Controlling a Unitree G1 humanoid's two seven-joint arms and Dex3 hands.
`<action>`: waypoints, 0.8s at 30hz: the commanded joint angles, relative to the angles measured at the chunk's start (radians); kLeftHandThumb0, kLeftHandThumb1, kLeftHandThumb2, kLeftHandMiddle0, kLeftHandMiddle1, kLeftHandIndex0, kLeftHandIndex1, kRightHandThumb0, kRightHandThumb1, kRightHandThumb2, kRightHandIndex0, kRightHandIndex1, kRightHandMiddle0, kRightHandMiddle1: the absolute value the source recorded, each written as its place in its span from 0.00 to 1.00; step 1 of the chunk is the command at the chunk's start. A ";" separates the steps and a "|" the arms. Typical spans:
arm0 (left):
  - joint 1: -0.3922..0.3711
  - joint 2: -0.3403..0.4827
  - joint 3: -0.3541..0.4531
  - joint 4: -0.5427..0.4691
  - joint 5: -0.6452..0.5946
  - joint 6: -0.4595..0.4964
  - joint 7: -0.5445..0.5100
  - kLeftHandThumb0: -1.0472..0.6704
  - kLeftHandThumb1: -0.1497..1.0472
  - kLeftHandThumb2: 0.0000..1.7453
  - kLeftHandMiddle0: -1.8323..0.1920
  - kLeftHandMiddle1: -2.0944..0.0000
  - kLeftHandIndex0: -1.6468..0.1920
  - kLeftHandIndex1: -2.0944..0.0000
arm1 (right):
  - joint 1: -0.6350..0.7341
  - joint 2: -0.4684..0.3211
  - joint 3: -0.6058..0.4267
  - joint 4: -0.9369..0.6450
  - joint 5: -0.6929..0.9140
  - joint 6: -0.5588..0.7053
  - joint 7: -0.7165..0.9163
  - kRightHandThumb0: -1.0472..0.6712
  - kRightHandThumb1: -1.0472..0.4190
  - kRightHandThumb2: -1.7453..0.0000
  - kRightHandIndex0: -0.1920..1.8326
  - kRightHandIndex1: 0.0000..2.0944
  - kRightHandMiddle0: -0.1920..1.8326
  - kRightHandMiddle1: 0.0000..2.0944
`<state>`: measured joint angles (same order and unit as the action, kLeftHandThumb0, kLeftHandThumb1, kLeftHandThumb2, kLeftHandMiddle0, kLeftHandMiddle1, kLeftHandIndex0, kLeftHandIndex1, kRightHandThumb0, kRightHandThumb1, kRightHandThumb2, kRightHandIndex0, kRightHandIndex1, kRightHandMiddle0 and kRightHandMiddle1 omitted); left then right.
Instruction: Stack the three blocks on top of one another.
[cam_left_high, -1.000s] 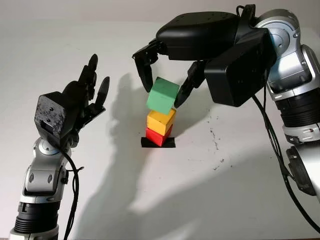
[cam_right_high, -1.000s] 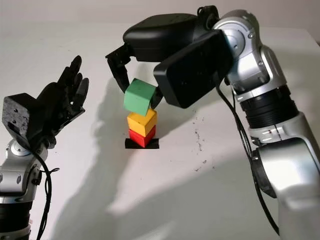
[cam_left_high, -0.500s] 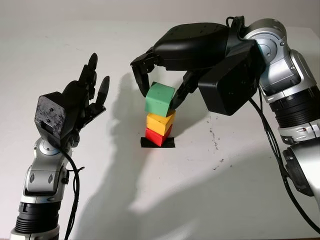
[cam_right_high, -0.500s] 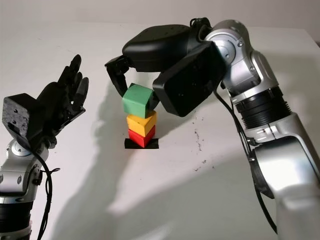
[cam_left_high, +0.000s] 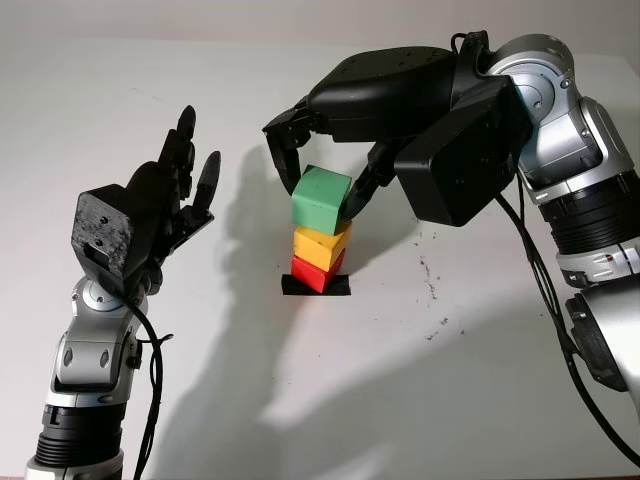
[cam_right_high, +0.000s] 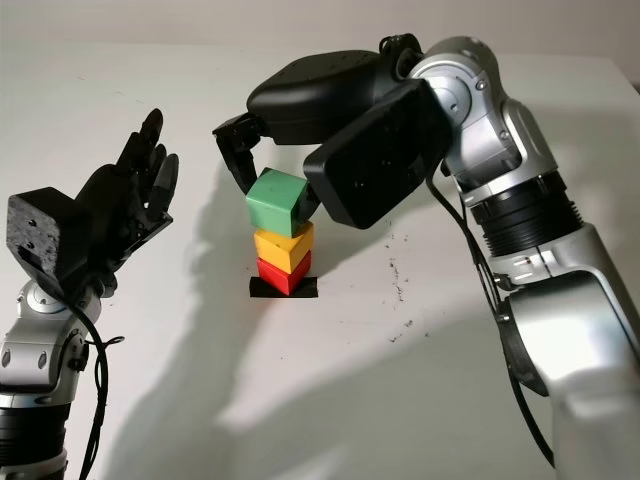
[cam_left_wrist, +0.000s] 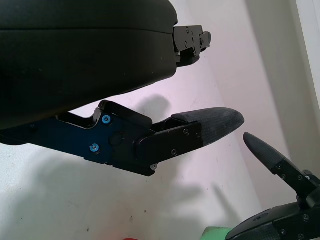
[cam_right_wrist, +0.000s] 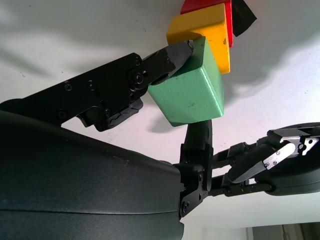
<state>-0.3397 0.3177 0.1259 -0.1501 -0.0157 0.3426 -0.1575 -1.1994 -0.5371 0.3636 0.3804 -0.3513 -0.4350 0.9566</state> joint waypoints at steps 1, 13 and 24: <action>0.017 -0.001 -0.001 -0.020 0.004 -0.004 0.004 0.19 1.00 0.38 0.97 0.97 0.96 0.97 | -0.017 0.003 0.003 -0.022 0.003 0.013 0.011 0.39 0.06 0.97 0.18 0.01 0.25 0.80; 0.021 0.004 -0.008 -0.023 0.012 -0.008 0.001 0.18 1.00 0.38 0.97 0.97 0.96 0.97 | -0.018 0.002 0.003 -0.020 0.012 -0.007 0.022 0.39 0.06 0.97 0.20 0.02 0.25 0.77; 0.029 0.004 -0.009 -0.031 0.017 0.004 0.000 0.18 1.00 0.39 0.97 0.98 0.96 0.97 | -0.002 0.004 0.008 -0.047 0.005 0.060 0.042 0.40 0.04 0.97 0.15 0.01 0.20 0.80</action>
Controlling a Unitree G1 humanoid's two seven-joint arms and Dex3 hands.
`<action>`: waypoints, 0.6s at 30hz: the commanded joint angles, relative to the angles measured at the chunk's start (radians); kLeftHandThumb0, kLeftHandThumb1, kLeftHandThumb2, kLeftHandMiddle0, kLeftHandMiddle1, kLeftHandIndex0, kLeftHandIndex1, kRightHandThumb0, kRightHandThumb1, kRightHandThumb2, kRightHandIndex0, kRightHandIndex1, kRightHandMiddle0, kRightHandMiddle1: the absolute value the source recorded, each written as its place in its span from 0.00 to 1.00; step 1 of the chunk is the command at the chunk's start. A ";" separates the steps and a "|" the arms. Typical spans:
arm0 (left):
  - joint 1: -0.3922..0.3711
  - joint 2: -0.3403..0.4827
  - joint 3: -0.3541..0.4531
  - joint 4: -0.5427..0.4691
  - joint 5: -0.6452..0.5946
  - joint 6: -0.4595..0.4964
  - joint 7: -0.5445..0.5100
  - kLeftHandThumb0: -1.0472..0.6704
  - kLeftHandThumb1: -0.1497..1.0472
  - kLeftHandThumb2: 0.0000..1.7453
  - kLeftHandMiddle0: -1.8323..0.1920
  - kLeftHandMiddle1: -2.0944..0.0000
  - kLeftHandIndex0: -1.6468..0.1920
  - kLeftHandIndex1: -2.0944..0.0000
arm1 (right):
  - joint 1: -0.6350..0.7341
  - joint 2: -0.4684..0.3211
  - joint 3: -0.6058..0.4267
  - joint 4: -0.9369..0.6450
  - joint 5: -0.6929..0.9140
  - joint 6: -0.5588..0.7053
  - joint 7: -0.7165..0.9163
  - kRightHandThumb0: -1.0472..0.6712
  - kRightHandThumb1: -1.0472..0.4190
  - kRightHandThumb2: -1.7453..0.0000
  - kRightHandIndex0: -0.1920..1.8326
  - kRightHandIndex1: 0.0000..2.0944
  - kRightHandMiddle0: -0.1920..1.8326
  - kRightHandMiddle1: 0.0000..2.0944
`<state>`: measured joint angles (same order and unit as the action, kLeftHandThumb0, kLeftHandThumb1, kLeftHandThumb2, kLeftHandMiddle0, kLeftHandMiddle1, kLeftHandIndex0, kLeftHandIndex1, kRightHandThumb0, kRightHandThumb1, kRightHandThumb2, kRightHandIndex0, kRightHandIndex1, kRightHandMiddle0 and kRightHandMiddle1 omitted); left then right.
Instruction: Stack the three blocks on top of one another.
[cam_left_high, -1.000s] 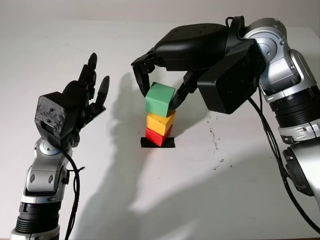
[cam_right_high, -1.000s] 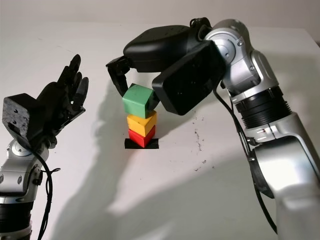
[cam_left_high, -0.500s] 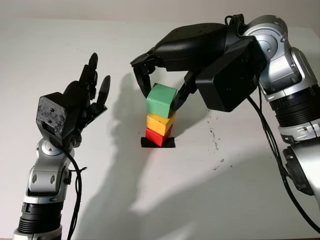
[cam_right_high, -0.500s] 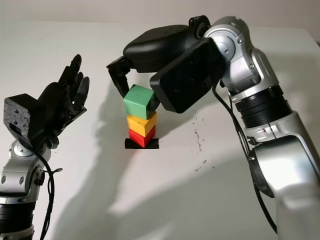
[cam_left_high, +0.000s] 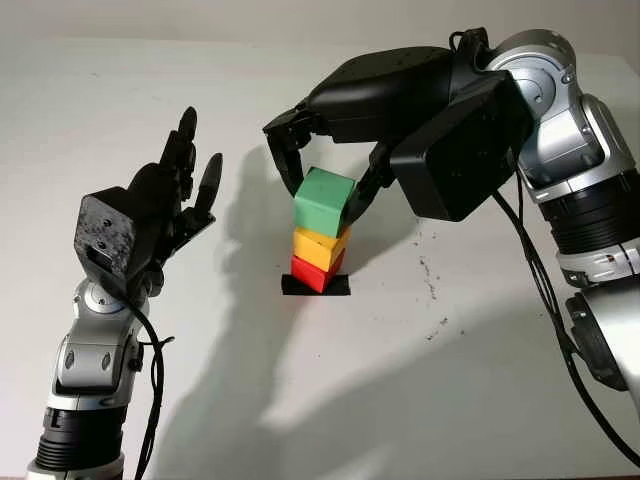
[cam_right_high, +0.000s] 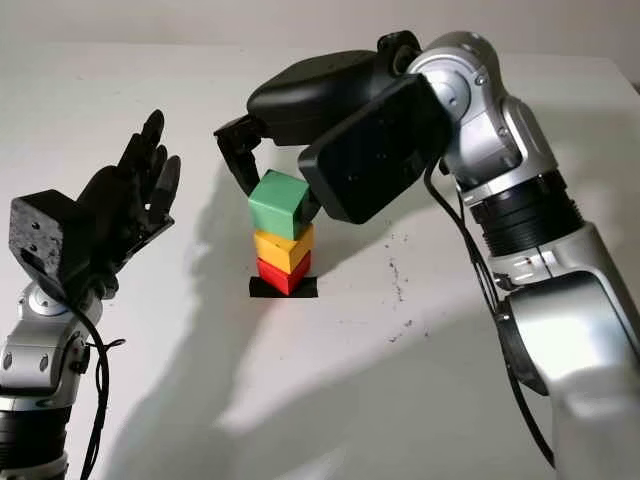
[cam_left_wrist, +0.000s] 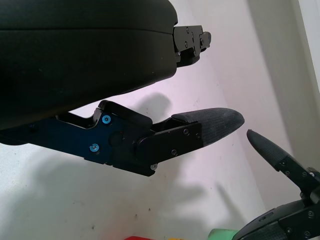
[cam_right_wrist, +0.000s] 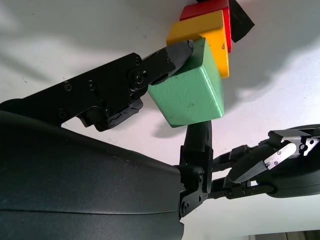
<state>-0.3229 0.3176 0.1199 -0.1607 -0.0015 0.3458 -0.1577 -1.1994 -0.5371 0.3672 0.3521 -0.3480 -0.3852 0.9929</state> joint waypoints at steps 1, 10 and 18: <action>0.013 0.004 -0.002 -0.020 0.003 0.001 0.000 0.18 1.00 0.39 0.97 0.98 0.96 0.97 | -0.001 0.004 0.004 -0.022 0.003 0.018 0.008 0.40 0.04 0.97 0.14 0.01 0.19 0.82; 0.011 0.010 -0.007 -0.020 0.016 0.006 -0.006 0.18 1.00 0.40 0.98 0.98 0.97 0.98 | 0.000 0.005 0.002 -0.025 0.013 0.017 0.012 0.40 0.03 0.97 0.16 0.03 0.18 0.85; 0.007 0.006 -0.004 -0.019 0.013 0.011 -0.009 0.17 1.00 0.39 0.98 0.98 0.97 0.98 | 0.003 0.007 0.000 -0.036 0.028 0.040 0.033 0.39 0.03 0.97 0.19 0.04 0.20 0.82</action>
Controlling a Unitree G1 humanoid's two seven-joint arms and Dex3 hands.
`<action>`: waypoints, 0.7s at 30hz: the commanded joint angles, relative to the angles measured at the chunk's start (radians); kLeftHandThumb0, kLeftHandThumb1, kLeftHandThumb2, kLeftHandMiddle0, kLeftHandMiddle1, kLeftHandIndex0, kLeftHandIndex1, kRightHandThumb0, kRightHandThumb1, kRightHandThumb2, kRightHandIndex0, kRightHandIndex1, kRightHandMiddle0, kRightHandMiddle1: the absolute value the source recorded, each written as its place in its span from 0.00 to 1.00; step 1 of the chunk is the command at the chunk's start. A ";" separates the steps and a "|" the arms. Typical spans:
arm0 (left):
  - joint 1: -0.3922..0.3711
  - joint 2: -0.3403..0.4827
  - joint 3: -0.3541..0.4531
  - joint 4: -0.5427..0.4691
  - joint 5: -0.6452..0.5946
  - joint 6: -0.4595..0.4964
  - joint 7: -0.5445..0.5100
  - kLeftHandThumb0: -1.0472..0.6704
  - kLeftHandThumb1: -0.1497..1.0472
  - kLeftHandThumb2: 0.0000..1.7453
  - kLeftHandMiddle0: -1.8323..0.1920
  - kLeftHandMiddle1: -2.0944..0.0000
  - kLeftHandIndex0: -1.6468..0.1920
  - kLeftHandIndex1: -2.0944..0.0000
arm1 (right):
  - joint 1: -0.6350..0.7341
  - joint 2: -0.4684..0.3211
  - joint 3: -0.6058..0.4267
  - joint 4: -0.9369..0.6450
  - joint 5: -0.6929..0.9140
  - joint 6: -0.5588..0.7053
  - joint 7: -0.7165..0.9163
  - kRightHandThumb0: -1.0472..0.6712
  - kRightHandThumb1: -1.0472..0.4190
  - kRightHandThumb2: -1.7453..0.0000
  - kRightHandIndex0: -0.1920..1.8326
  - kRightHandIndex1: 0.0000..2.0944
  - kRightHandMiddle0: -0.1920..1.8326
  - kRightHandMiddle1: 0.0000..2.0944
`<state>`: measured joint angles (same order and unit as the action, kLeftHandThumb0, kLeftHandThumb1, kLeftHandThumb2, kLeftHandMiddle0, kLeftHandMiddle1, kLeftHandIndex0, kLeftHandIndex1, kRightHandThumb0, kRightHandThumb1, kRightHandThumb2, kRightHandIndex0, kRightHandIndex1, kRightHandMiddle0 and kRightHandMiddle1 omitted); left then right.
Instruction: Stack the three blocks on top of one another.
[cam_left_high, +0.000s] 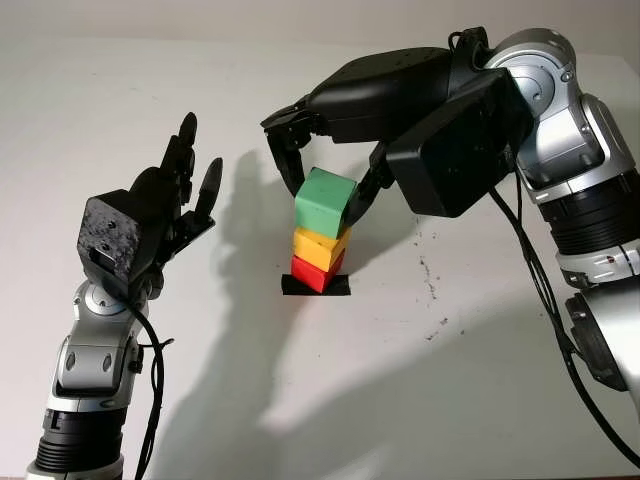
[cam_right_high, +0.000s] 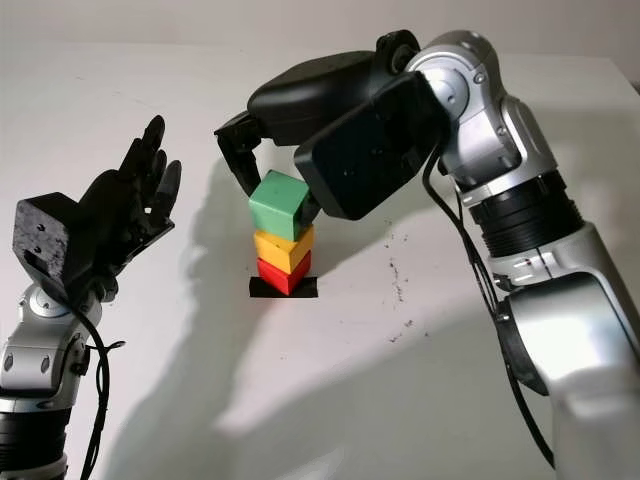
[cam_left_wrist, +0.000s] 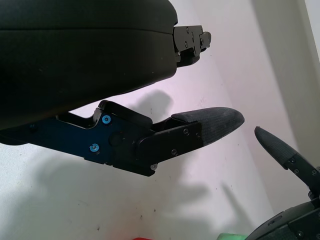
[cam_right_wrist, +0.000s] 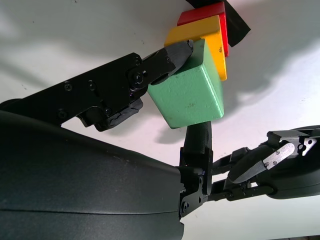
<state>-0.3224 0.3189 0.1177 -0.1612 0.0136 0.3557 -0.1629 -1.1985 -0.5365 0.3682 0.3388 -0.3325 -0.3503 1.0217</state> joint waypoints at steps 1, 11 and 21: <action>0.007 0.005 -0.001 -0.019 -0.003 0.001 -0.005 0.17 1.00 0.39 0.98 0.98 0.97 0.98 | 0.004 0.006 -0.001 -0.024 0.014 0.007 0.005 0.39 0.03 0.97 0.19 0.04 0.20 0.82; 0.010 -0.002 0.004 -0.019 -0.008 -0.002 -0.003 0.18 1.00 0.39 0.98 0.97 0.97 0.98 | 0.008 0.008 0.000 -0.022 0.032 0.005 0.012 0.40 0.04 0.97 0.17 0.03 0.20 0.75; 0.012 -0.004 0.002 -0.027 -0.005 -0.008 0.009 0.17 1.00 0.38 0.97 0.97 0.96 0.97 | 0.002 -0.001 0.014 -0.016 0.023 0.003 0.032 0.38 0.04 0.97 0.14 0.02 0.18 0.74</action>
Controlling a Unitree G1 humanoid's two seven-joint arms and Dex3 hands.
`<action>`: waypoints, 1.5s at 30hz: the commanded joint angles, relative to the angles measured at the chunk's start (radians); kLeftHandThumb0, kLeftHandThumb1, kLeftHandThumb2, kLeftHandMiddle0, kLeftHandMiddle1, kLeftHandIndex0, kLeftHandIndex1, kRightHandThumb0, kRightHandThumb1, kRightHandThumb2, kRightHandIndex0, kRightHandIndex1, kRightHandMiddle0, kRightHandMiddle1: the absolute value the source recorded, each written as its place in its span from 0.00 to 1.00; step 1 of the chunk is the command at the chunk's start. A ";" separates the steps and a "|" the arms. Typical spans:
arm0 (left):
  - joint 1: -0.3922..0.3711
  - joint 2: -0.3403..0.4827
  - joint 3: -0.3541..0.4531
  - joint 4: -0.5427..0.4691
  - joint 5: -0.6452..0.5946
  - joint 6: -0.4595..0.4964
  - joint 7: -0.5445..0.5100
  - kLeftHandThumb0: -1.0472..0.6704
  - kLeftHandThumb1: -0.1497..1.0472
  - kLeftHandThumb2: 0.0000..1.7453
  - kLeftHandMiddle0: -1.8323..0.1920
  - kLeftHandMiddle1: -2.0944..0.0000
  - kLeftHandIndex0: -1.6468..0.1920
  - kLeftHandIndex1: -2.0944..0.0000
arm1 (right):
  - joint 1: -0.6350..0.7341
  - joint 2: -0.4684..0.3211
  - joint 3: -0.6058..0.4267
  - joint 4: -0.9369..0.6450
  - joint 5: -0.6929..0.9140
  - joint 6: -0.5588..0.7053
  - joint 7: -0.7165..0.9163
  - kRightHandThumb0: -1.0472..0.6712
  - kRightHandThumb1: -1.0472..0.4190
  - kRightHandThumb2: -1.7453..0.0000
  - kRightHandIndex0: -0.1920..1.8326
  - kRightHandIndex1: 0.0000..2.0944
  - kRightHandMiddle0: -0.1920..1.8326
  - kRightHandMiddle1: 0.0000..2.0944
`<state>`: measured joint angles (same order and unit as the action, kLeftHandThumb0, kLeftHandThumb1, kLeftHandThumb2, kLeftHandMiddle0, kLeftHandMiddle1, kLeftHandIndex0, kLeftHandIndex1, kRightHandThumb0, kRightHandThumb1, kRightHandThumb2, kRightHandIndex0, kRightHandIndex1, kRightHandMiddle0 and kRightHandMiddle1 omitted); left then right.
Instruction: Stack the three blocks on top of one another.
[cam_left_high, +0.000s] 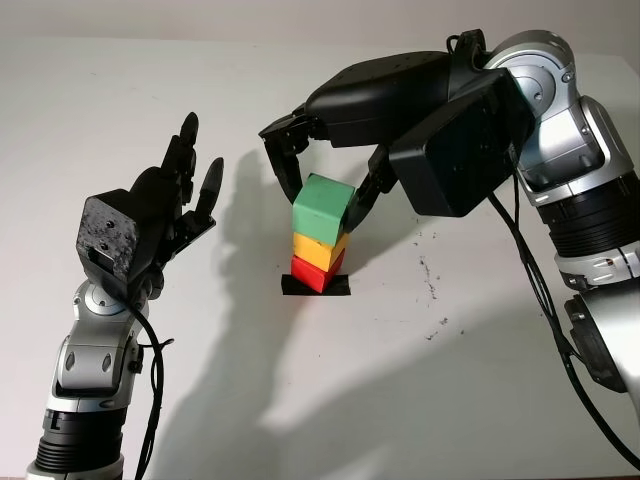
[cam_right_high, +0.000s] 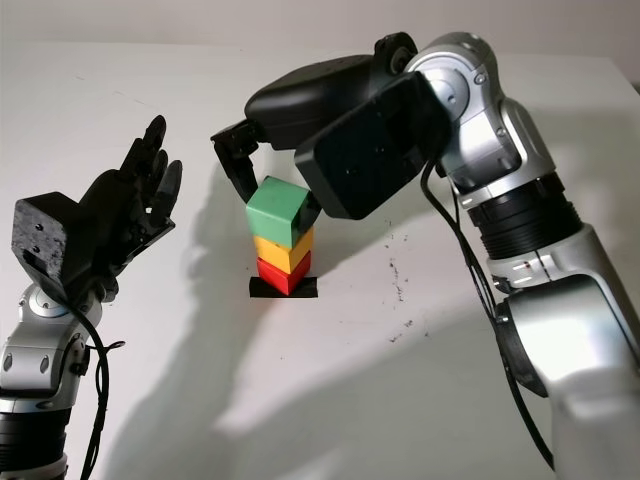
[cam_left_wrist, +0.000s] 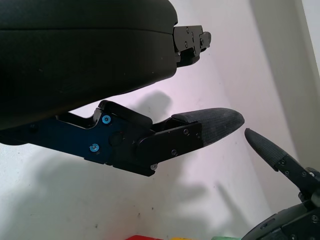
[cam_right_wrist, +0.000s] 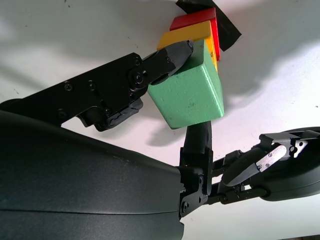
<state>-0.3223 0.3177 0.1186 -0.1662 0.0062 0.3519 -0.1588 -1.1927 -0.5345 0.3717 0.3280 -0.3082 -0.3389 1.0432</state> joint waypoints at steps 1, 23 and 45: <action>0.013 -0.004 0.002 -0.023 0.000 -0.006 0.005 0.17 1.00 0.37 0.97 0.97 0.96 0.97 | -0.008 -0.007 0.017 -0.004 -0.006 -0.005 0.025 0.37 0.05 0.97 0.13 0.02 0.16 0.68; 0.010 -0.013 0.005 -0.018 -0.008 -0.002 0.016 0.18 1.00 0.37 0.97 0.97 0.96 0.97 | -0.047 -0.061 -0.004 -0.049 0.024 0.026 0.200 0.14 0.13 0.97 0.00 0.00 0.00 0.00; 0.105 -0.077 0.071 -0.010 -0.080 -0.199 0.055 0.20 1.00 0.37 0.98 0.98 0.99 0.98 | 0.590 0.110 -0.452 -0.179 0.388 0.449 -0.525 0.12 0.00 0.58 0.00 0.00 0.00 0.00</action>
<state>-0.2346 0.2466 0.1761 -0.1787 -0.0708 0.1725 -0.1127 -0.6242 -0.4355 -0.0605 0.1916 0.0613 0.0857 0.5356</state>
